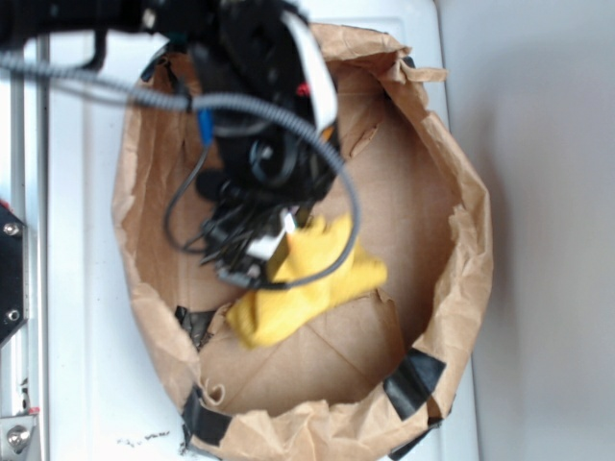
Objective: Grab the yellow cloth.
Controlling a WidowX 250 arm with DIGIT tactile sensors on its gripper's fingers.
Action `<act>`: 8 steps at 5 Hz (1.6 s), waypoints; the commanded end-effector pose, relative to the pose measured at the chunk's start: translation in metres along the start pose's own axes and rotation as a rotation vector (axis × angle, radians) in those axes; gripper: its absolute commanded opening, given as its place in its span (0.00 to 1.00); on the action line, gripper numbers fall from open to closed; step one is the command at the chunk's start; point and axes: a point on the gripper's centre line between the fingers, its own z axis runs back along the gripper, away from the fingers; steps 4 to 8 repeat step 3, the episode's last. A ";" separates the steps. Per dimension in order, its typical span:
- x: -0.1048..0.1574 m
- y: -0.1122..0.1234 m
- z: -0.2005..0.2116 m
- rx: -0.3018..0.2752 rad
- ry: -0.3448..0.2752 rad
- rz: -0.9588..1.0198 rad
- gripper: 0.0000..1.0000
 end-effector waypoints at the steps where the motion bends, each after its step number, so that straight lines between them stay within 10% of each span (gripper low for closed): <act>1: 0.016 -0.021 0.065 0.408 0.141 0.286 0.00; 3: 0.024 -0.052 0.072 0.526 0.256 0.401 0.00; 8: 0.024 -0.052 0.072 0.526 0.256 0.401 0.00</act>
